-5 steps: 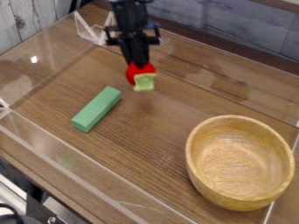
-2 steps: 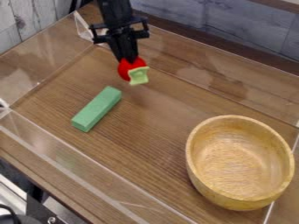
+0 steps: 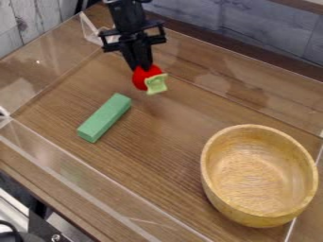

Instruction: Move the red fruit to the left

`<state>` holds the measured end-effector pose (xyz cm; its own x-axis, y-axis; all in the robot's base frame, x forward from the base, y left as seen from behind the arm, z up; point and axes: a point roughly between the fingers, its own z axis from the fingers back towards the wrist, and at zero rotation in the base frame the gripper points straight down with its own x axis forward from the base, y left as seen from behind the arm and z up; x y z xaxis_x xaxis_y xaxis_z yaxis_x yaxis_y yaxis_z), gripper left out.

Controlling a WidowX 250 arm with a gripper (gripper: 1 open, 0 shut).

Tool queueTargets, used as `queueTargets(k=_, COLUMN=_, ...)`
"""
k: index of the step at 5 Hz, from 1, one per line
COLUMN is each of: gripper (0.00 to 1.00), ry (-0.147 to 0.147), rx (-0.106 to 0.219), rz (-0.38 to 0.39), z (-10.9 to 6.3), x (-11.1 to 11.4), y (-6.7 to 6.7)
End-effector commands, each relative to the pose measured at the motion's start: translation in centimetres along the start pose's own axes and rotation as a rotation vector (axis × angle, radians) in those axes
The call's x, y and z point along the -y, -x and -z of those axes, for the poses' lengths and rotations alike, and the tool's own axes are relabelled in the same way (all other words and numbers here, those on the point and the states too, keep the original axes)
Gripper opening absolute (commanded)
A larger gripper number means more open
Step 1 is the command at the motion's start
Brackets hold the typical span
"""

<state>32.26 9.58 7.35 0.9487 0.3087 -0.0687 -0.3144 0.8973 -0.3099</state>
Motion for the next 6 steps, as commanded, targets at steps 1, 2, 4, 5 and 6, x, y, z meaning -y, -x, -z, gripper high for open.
queueTargets(k=1, gripper=0.00, ry=-0.002, rx=0.072, rz=0.033, z=-3.0, x=0.9, y=0.1)
queueTargets(k=2, gripper=0.00, ry=0.002, rx=0.069, rz=0.042, z=-3.5, x=0.7, y=0.5)
queueTargets(k=4, gripper=0.00, ry=-0.002, rx=0.097, rz=-0.044, z=-5.7, x=0.2, y=0.3)
queueTargets(k=5, gripper=0.00, ry=-0.012, rx=0.109, rz=-0.090, z=-5.1, x=-0.3, y=1.0)
queueTargets(k=6, gripper=0.00, ry=-0.022, rx=0.119, rz=-0.129, z=-4.3, x=-0.6, y=1.5)
